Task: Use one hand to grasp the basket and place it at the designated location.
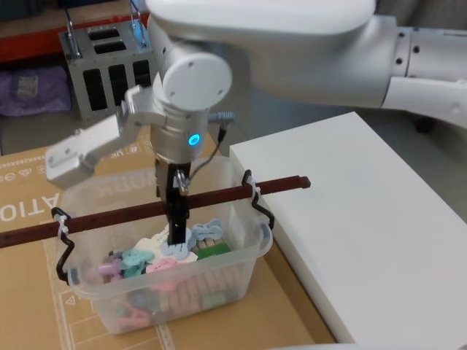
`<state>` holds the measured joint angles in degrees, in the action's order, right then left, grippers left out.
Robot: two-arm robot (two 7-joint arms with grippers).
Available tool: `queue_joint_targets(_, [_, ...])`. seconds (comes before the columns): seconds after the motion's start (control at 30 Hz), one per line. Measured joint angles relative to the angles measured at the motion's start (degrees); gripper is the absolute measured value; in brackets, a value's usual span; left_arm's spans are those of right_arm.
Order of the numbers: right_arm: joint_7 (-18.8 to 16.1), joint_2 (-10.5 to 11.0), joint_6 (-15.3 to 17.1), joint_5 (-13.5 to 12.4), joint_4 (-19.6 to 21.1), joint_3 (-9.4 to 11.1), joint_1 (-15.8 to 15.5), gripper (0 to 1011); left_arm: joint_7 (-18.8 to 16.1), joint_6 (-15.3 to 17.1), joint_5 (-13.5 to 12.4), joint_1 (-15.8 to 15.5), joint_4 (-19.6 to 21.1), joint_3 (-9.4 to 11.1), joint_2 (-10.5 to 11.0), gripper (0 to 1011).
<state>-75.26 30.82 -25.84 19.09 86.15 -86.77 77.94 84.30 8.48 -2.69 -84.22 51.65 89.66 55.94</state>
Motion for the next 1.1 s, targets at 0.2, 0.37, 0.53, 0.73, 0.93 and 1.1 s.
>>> queue_joint_targets(0.2, [-0.13, -1.25, -0.3, 1.55, -2.95, -1.8, -0.78, 1001, 0.0, 0.0, 0.0, 0.0, 0.0, 0.0, 0.0, 0])
queue_joint_targets(0.37, [-0.19, -1.7, -0.41, 2.03, -4.13, -2.51, -1.14, 1001, 0.0, 0.0, 0.0, 0.0, 0.0, 0.0, 0.0, 0])
queue_joint_targets(0.53, [-0.22, -2.0, -0.41, 2.41, -4.81, -3.0, -1.48, 1001, 0.0, 0.0, 0.0, 0.0, 0.0, 0.0, 0.0, 0])
queue_joint_targets(0.73, [-0.04, -3.0, -0.27, 3.7, -7.19, -3.7, -2.09, 1001, 0.0, 0.0, 0.0, 0.0, -0.01, 0.0, 0.0, 0])
queue_joint_targets(0.93, [0.02, -3.44, -0.15, 4.29, -8.5, -3.99, -2.41, 1001, 0.0, 0.0, 0.0, 0.0, -0.01, 0.0, 0.0, 0])
queue_joint_targets(1.1, [0.02, -3.78, -0.03, 4.38, -9.3, -4.03, -2.72, 1001, 0.0, 0.0, 0.0, 0.0, 0.0, 0.0, 0.0, 0])
